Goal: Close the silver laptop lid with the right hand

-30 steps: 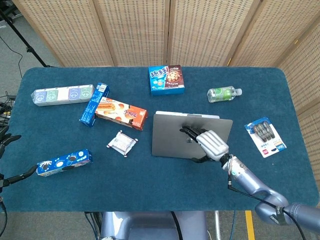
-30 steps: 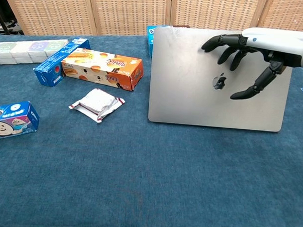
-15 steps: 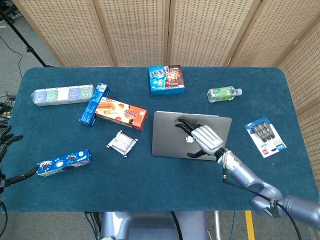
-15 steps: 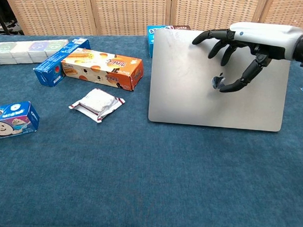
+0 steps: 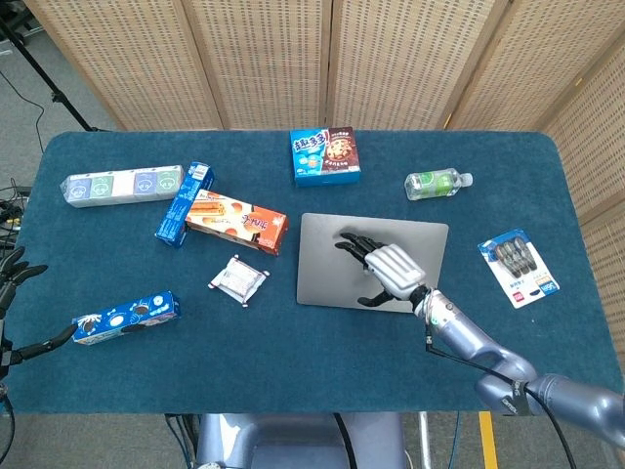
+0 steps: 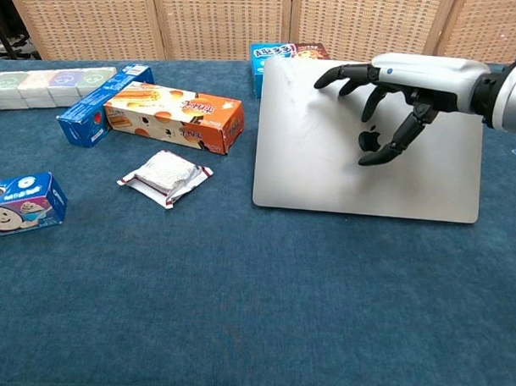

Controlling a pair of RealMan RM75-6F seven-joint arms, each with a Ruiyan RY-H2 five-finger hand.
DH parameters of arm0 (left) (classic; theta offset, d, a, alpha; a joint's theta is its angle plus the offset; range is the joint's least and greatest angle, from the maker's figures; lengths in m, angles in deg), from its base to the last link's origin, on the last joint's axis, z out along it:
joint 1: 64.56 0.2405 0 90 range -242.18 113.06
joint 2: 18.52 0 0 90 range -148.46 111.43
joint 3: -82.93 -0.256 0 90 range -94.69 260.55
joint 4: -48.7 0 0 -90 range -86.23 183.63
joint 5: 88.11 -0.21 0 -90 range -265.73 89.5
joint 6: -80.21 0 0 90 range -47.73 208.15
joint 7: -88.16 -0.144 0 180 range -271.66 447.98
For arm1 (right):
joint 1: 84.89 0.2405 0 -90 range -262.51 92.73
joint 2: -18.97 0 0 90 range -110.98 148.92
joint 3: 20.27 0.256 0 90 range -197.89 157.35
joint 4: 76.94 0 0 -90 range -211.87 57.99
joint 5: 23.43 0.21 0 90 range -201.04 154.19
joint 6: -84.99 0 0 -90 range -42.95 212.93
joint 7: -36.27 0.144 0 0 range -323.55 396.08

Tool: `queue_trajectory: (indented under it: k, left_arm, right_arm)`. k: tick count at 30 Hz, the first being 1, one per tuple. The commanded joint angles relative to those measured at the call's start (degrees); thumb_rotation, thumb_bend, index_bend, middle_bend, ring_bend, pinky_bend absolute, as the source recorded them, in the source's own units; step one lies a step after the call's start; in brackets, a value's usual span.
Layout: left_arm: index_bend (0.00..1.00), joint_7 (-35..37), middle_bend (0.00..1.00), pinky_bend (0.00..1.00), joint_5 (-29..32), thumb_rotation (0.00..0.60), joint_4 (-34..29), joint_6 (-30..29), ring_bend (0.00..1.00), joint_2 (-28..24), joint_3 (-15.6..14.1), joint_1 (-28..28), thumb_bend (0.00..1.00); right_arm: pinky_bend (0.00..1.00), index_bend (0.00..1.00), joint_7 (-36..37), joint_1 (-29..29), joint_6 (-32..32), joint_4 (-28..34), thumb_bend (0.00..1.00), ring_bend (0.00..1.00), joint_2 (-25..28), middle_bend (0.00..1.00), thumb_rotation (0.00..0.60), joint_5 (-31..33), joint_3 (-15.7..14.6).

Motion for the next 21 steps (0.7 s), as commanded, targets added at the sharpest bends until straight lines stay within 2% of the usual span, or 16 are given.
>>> queue_trajectory:
  k: [1, 21]
  left_arm:
    - [0.24, 0.0, 0.10, 0.19, 0.0, 0.600, 0.1, 0.1, 0.15, 0.0, 0.0, 0.0, 0.01]
    - [0.24, -0.1, 0.10, 0.19, 0.3, 0.600, 0.2, 1.0, 0.15, -0.1, -0.3, -0.4, 0.01]
  right_arm:
    - [0.14, 0.09, 0.3, 0.4, 0.5, -0.6, 0.22, 0.11, -0.5, 0.03, 0.600, 0.1, 0.0]
    - [0.14, 0.09, 4.2, 2.7, 2.3, -7.8, 0.22, 0.11, -5.3, 0.03, 0.600, 0.1, -0.5]
